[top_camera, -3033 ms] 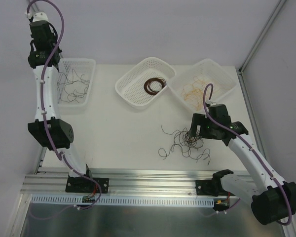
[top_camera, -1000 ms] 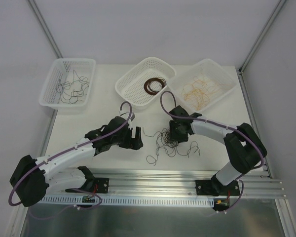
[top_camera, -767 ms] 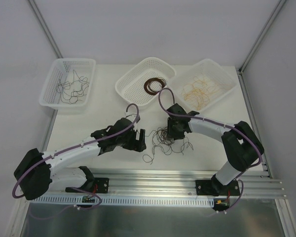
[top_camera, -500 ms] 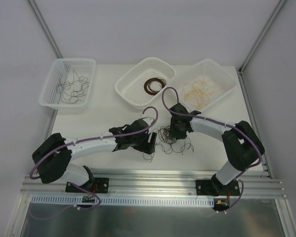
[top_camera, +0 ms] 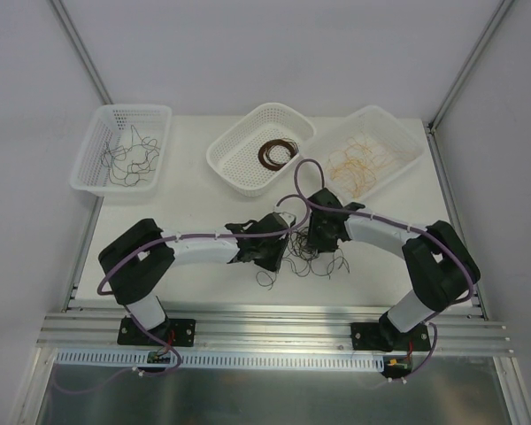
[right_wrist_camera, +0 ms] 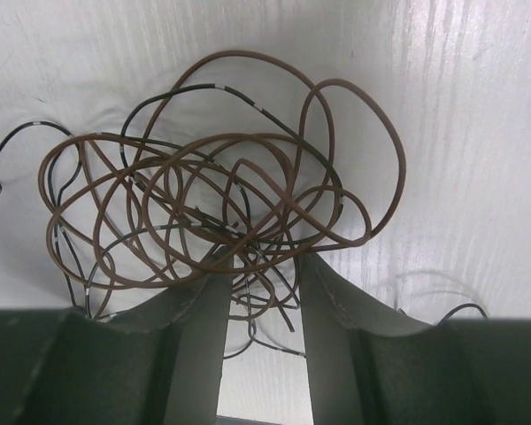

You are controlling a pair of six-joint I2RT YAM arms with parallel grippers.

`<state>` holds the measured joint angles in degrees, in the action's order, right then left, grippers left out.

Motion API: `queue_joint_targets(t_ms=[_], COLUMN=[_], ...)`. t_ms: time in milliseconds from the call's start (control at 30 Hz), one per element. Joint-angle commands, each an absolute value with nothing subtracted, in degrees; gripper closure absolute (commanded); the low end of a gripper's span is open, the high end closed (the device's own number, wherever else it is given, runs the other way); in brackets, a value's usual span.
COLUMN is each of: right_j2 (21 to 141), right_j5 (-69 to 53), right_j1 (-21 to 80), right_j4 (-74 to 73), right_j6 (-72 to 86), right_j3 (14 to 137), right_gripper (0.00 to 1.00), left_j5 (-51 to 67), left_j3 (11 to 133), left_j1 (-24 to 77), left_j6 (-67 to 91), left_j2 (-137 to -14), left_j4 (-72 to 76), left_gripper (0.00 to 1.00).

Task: Untangle the cables

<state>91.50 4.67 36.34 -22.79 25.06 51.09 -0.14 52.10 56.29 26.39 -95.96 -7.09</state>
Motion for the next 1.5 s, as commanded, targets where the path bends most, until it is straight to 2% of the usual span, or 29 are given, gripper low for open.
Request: queue_joint_targets(t_ms=[0,67,100,367,633,767,867,1133,1233,1367,1467], right_j2=[89.3,88.8,88.5,84.0,79.4,77.4,76.4,73.7,72.2,69.7,67.5], right_j5=[5.4,5.5,5.5,6.2,6.0,5.5,4.7,4.4,4.5,6.7,5.9], right_j1=[35.5,34.9,33.9,26.3,16.5,12.2,10.0,5.5,5.2,5.2,5.4], right_j4=[-24.2,-24.3,-24.3,-24.2,-25.4,-26.2,-26.8,-29.0,-30.4,-33.1,-34.8], right_j6=[25.8,25.6,25.6,23.0,20.0,18.8,18.1,16.5,15.2,13.9,11.8], right_j3=[49.5,49.0,48.7,43.4,40.1,39.6,39.0,38.7,39.5,41.1,42.7], right_gripper=[0.61,0.62,0.62,0.71,0.74,0.75,0.75,0.77,0.77,0.76,0.72], left_j5=[1.7,1.0,0.4,-9.2,-9.8,-11.4,-13.0,-19.3,-13.6,-14.6,-11.8], left_j3=[54.3,53.6,53.2,46.8,45.0,48.2,51.7,54.9,55.4,54.4,53.8], left_j1=[56.7,56.7,56.7,52.3,33.2,25.9,21.2,18.6,18.6,18.6,18.6], left_j6=[26.2,26.2,26.0,24.8,21.8,17.6,15.3,12.4,13.0,13.6,13.9], left_j2=[-96.8,-95.5,-94.6,-77.5,-57.3,-53.0,-52.5,-54.9,-55.0,-55.5,-55.8], left_j4=[-6.4,-6.5,-6.7,-16.9,-26.4,-30.8,-34.6,-38.7,-38.6,-38.3,-38.4], left_gripper=[0.88,0.98,1.00,1.00,1.00,1.00,1.00,1.00,1.00,0.99,0.93])
